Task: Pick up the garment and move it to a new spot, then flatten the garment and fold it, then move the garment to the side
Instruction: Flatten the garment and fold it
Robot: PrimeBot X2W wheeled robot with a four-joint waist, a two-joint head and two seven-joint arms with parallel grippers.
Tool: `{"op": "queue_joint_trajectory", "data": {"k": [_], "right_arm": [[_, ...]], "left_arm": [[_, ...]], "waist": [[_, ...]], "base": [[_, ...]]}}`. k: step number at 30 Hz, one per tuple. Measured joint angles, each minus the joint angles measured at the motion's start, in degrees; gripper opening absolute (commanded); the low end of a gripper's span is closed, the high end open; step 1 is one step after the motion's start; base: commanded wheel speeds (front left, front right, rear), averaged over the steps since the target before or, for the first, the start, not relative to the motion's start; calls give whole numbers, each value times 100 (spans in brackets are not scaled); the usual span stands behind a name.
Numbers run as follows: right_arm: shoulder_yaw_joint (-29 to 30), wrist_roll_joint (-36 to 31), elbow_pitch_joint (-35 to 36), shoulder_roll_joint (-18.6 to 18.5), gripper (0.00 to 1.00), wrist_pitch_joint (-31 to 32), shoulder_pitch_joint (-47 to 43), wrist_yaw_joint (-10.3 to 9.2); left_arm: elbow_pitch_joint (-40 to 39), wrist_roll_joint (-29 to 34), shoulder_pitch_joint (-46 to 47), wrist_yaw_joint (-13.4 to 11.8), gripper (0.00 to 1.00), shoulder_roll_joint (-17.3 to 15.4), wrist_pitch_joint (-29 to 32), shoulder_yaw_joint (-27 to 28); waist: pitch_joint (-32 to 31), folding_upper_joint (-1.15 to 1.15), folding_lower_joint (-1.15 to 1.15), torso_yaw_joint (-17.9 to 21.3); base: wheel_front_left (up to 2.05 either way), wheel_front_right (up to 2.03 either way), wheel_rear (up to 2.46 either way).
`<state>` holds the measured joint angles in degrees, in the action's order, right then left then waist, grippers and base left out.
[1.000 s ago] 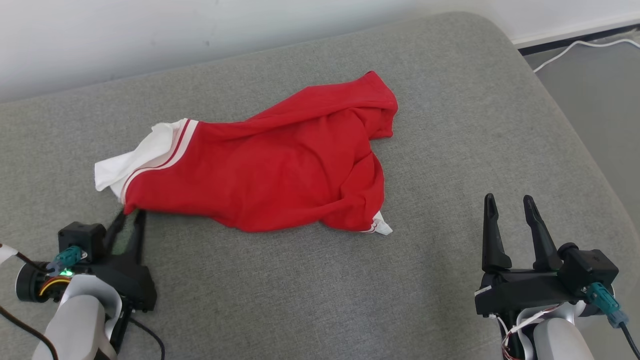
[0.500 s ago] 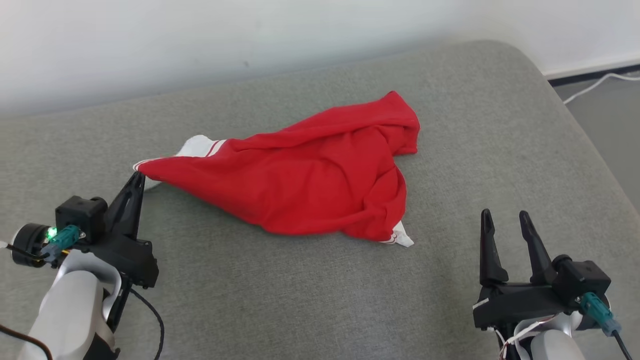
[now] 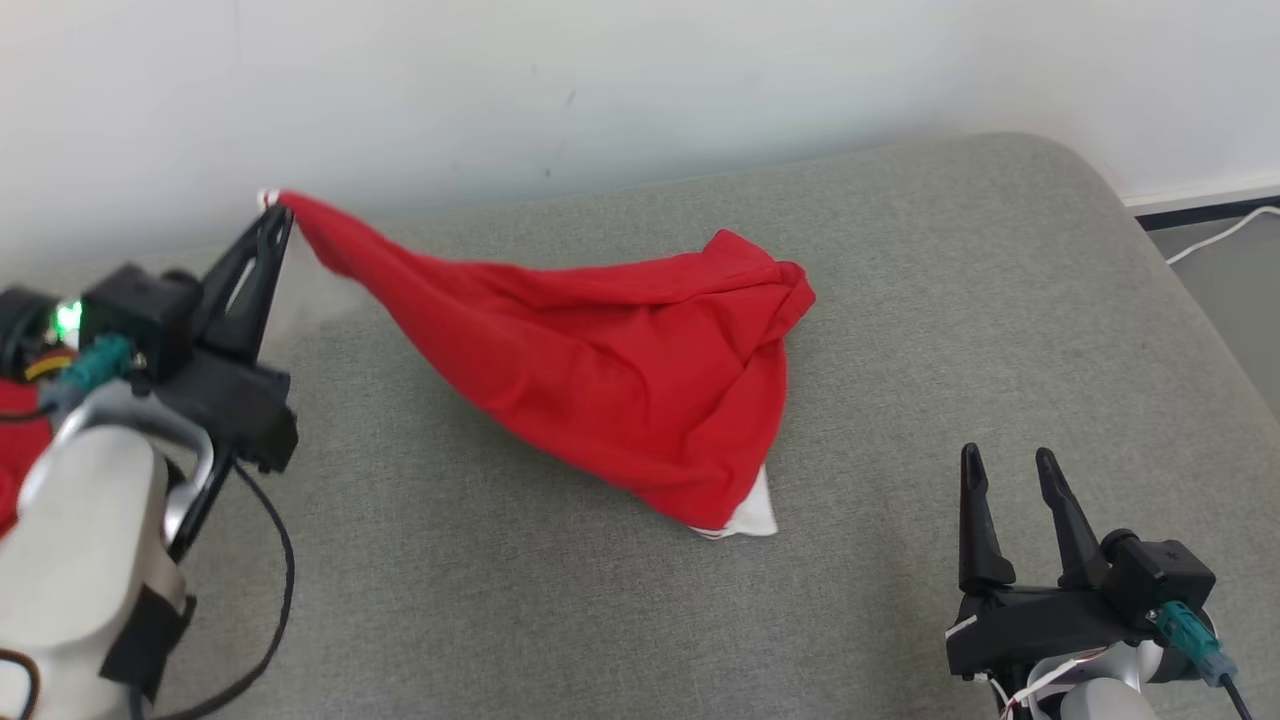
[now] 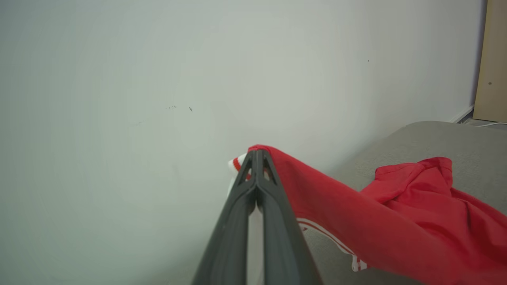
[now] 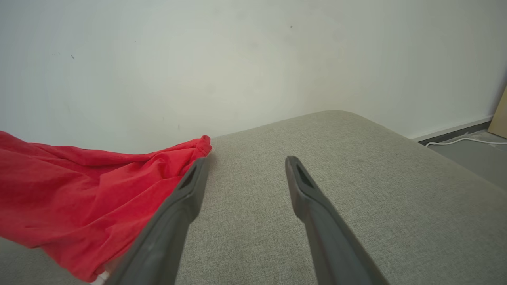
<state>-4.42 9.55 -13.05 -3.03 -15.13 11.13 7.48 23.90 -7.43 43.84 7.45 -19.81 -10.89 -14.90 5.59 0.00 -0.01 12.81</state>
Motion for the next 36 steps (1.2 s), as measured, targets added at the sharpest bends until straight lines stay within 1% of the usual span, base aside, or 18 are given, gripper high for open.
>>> {"op": "queue_joint_trajectory", "data": {"k": [6, 12, 15, 18, 22, 24, 29, 36], "right_arm": [[-46, 52, -49, 5, 100, 0, 5, 0], [-26, 76, -70, 8, 100, 0, -12, 0], [-8, 93, -88, 7, 100, 0, -31, 0], [-2, 100, -98, 7, 100, 0, -34, 0], [-11, 110, -110, 7, 100, 0, -29, 0], [-26, 116, -112, 7, 100, 0, -20, 0], [-60, 152, -159, 8, 100, 0, 9, 0], [-119, 153, -219, 9, 100, 0, 135, 0]], "left_arm": [[-499, -170, 517, 1, 0, -312, 388, -369], [-899, -272, 937, 1, 0, -556, 628, -419], [-1098, -278, 1085, 1, 0, -619, 727, -416], [-1251, -304, 1173, 1, 0, -589, 780, -457], [-1206, -365, 1091, 1, 0, -458, 834, -627], [-1122, -417, 908, 0, 0, -354, 827, -725], [-769, -544, 469, -51, 0, 145, 606, -1007], [271, -709, 174, -55, 0, 957, 78, -1508]], "waist": [[-40, 0, 0, 96], [-64, 0, 0, 292], [-71, 0, 0, 380], [-81, 0, 0, 428], [-66, 0, 1, 442], [-47, 0, 0, 445], [33, 0, 1, 433], [195, -1, 1, 413]], "base": [[0, 0, 0], [0, 0, 0], [0, 0, 0], [0, 0, 0], [0, 0, 0], [0, 0, 0], [0, 0, 0], [0, 0, 0]]}}
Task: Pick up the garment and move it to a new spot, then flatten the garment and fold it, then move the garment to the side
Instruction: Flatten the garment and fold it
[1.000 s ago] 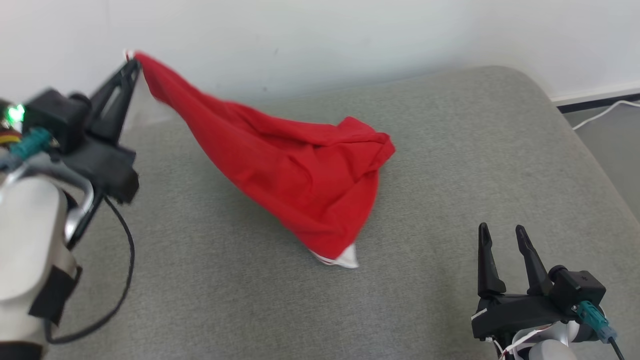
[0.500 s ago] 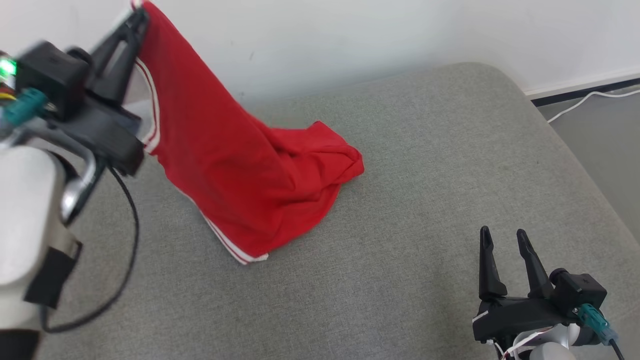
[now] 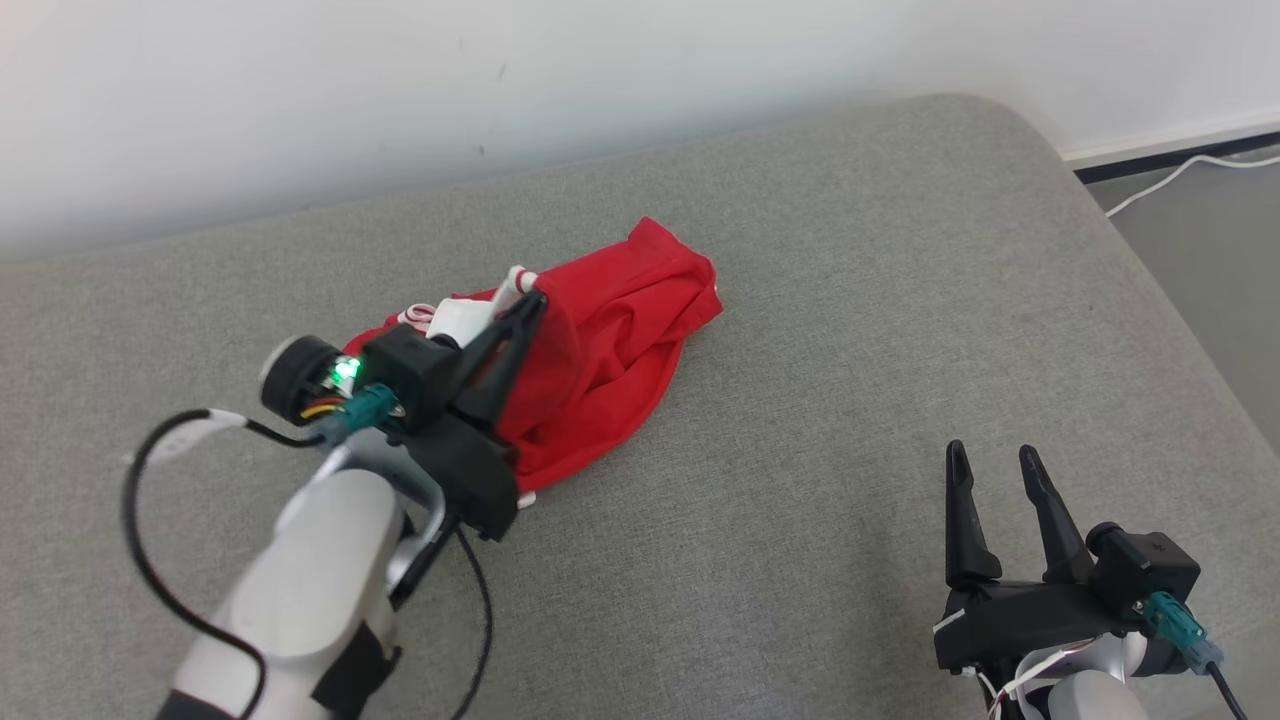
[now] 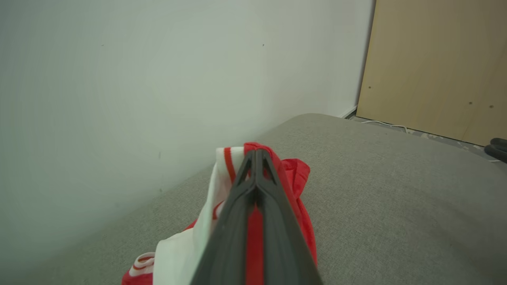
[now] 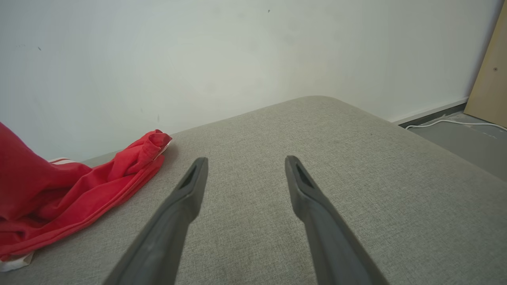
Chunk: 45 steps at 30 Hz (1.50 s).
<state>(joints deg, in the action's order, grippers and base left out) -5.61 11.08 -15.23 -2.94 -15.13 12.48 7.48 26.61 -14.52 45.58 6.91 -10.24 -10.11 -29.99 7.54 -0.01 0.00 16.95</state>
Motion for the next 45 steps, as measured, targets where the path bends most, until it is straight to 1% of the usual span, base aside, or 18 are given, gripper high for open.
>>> {"op": "queue_joint_trajectory", "data": {"k": [1, 2, 6, 9, 13, 16, 21, 26, 33, 38, 45], "right_arm": [[-3, 0, -4, 1, 100, 0, 1, 0], [0, -3, -19, 0, 100, 0, 7, 0], [55, -37, -30, 0, 100, 0, 30, 0], [73, -49, -59, 0, 100, 0, 29, 0], [64, -53, -67, 1, 100, 0, 28, 0], [46, -55, -69, 1, 100, 0, 28, 0], [22, -65, -73, -1, 100, 0, 27, 0], [-26, -83, -78, -19, 100, 0, 98, 0], [-45, -51, -74, -20, 100, 0, 165, 0], [-40, -38, -52, -20, 100, 0, 224, 0], [-24, -19, -32, -14, 100, 0, 224, 0]], "left_arm": [[145, 1, -1, -2, 67, 85, -92, -29], [378, 8, 13, -25, 100, 213, -233, -82], [689, 19, 17, -49, 100, 318, -405, -114], [791, 0, 2, -100, 100, 316, -459, -22], [868, -32, -184, -154, 100, 263, -481, 116], [754, -60, -289, -243, 100, 193, -483, 304], [784, -67, -446, -297, 100, 36, -483, 559], [1109, -107, -430, -289, 100, -167, -485, 793], [1807, -116, -98, -191, 100, -467, -490, 954], [2450, -153, 199, -94, 100, -578, -476, 925], [2995, -160, 491, -44, 100, -558, -480, 851]], "waist": [[22, 0, 0, -3], [57, 0, 0, -13], [80, 0, 0, -75], [82, 0, 0, -156], [63, 0, 0, -273], [49, 0, 0, -347], [60, 0, 0, -381], [128, 0, 0, -283], [330, 0, 0, -21], [534, 0, 0, 194], [755, 0, 1, 418]], "base": [[0, 0, 0], [0, 0, 0], [0, 0, 0], [0, 0, 0], [0, 0, 0], [0, 0, 0], [0, 0, 0], [0, 0, 0], [0, 0, 0], [0, 0, 0], [0, 0, 0]]}}
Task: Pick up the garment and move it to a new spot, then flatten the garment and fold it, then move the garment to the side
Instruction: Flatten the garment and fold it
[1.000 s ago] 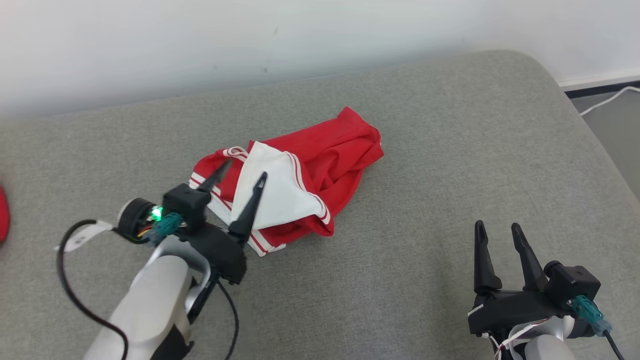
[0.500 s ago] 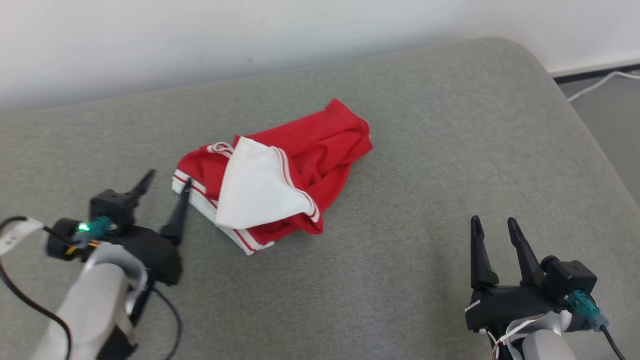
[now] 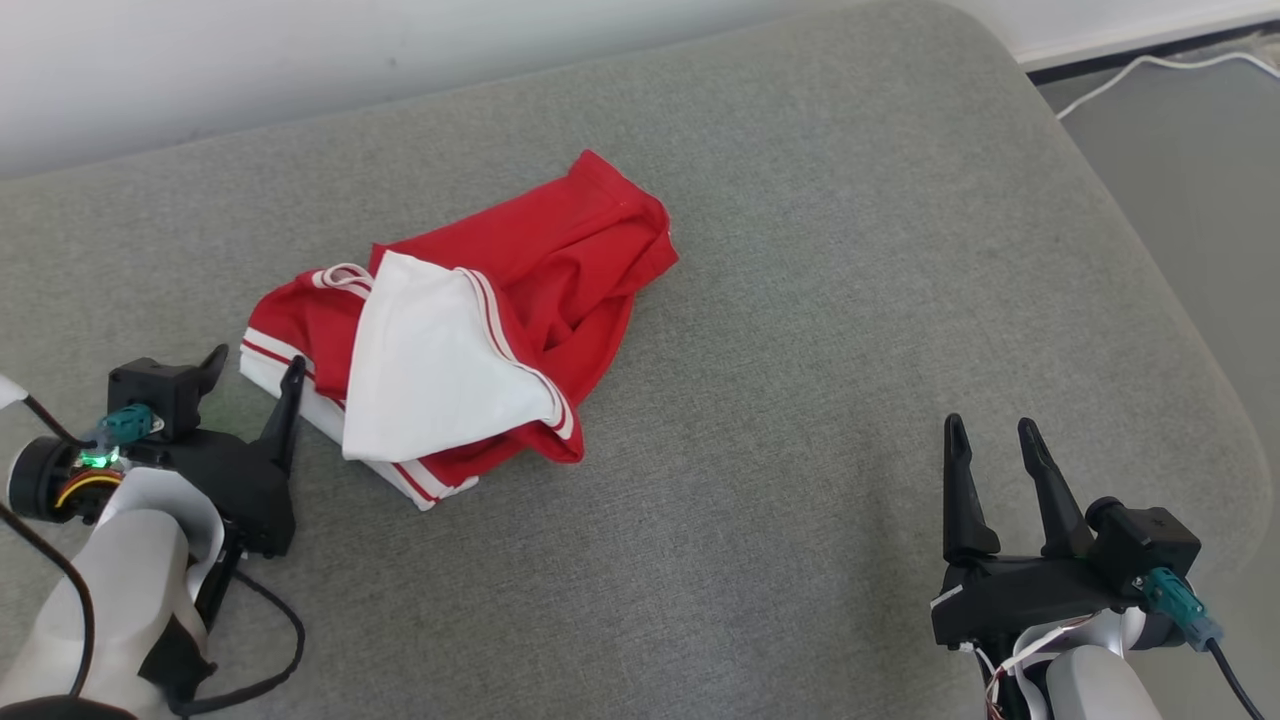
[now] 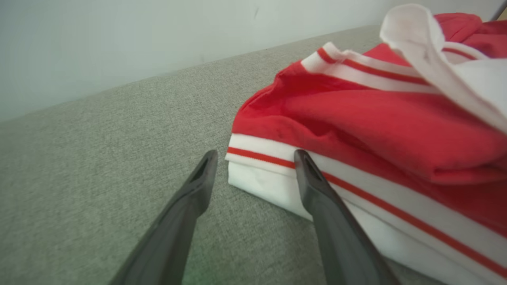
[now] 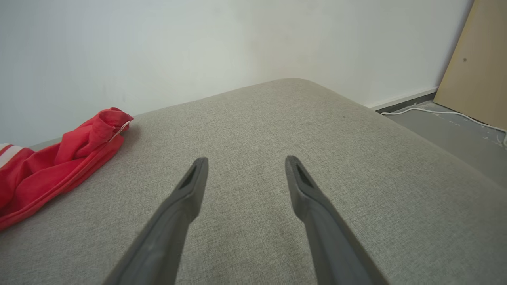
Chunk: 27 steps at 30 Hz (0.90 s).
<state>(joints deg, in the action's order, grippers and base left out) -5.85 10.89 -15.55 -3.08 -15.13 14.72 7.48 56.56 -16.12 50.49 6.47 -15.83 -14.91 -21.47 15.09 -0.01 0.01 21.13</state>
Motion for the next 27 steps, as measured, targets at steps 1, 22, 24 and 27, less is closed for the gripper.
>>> {"op": "queue_joint_trajectory", "data": {"k": [1, 22, 24, 27], "right_arm": [[-1, 0, -2, 0, 100, 0, 1, 0], [-90, 19, -59, 9, 100, 0, 108, 0], [-66, 16, -75, 9, 100, 0, 101, 0], [-46, 15, -75, 9, 100, 0, 89, 0]], "left_arm": [[69, -1, 30, 1, 100, -1, -1, -8], [898, -197, 386, 85, 0, 18, -25, -225], [884, -196, 383, 85, 0, 16, -25, -245], [720, -189, 350, 74, 0, 10, -20, -245]], "waist": [[15, 0, 0, 17], [51, 0, 0, 271], [20, 1, 0, 261], [-44, 0, 0, 219]], "base": [[0, 0, 0], [0, 0, 0], [0, 0, 0], [0, 0, 0]]}}
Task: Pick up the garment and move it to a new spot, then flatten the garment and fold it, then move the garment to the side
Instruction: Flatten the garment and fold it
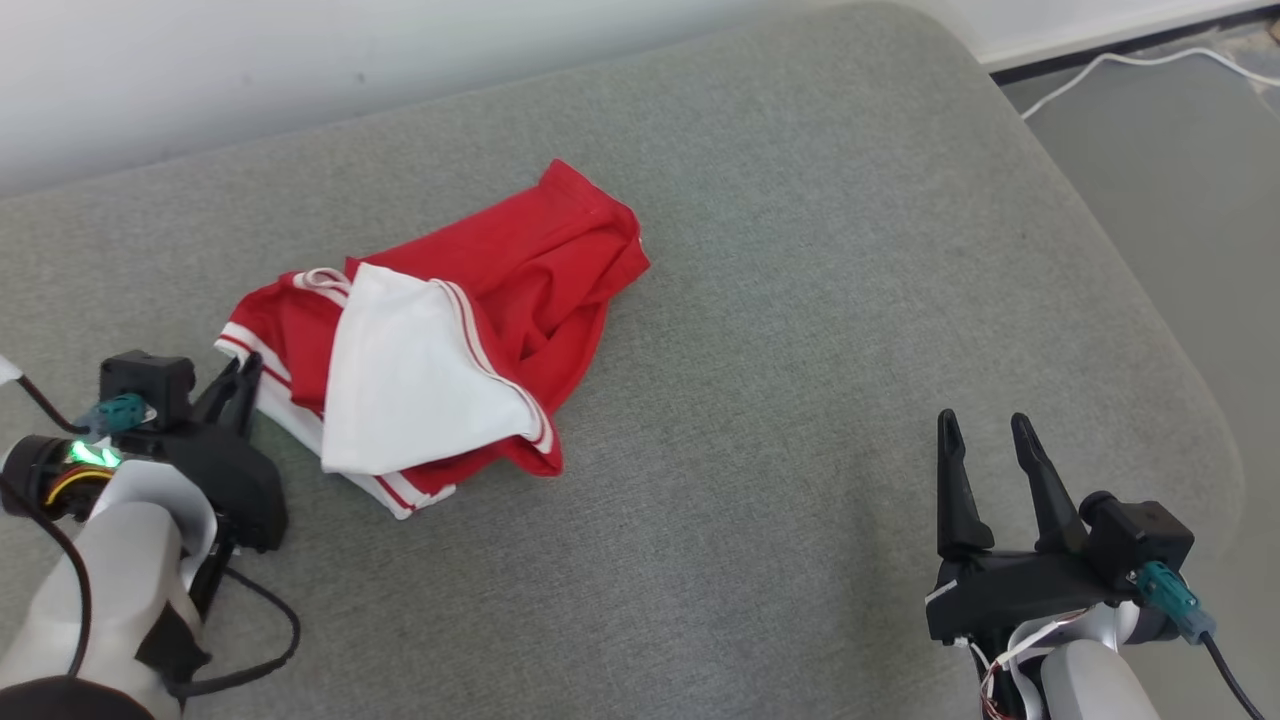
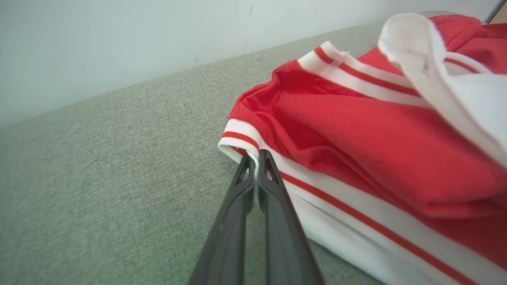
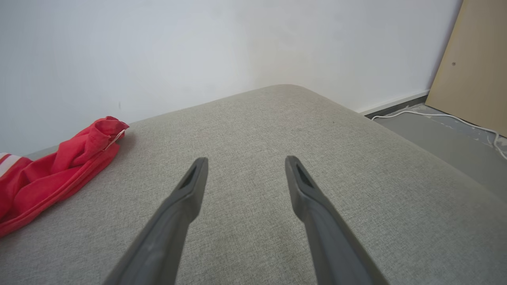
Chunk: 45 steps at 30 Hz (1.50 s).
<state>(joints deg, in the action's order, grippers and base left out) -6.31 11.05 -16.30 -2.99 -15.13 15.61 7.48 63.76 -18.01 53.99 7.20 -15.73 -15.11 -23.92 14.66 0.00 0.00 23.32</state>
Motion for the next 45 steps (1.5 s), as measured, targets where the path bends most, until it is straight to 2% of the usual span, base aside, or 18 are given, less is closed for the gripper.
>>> {"op": "queue_joint_trajectory", "data": {"k": [8, 13, 20, 26, 35, 39, 45], "right_arm": [[82, -44, -31, 5, 100, 0, -235, 0], [112, -53, -93, 5, 100, 0, -393, 0], [158, -82, -140, 5, 100, 0, -605, 0], [187, -82, -134, 8, 100, 0, -744, 0], [261, -51, -93, 5, 100, 0, -857, 0], [255, -52, -96, 8, 100, 0, -854, 0], [235, -59, -102, 8, 100, 0, -806, 0]], "left_arm": [[-1045, -5, -525, -240, 0, 209, 1, 200], [-1856, 1, -1285, -380, 0, 363, 0, 288], [-2937, 77, -2393, -478, 0, 457, 1, 136], [-4570, 36, -3456, -865, 0, 374, 435, 70], [-6900, 10, -4835, -1396, 0, 166, 1279, -122], [-7292, -58, -5196, -1547, 0, 186, 1396, -142], [-7016, -114, -5414, -1621, 0, 175, 1128, -62]], "waist": [[-263, 0, -1, -317], [-493, 0, -1, -646], [-842, 1, -1, -1173], [-1154, 1, -1, -1685], [-1345, 1, -1, -2138], [-1331, 1, -1, -2238], [-1267, 1, -1, -2263]], "base": [[0, 0, 0], [0, 0, 0], [0, 0, 0], [0, 0, 0], [0, 0, 0], [0, 0, 0], [0, 0, 0]]}}
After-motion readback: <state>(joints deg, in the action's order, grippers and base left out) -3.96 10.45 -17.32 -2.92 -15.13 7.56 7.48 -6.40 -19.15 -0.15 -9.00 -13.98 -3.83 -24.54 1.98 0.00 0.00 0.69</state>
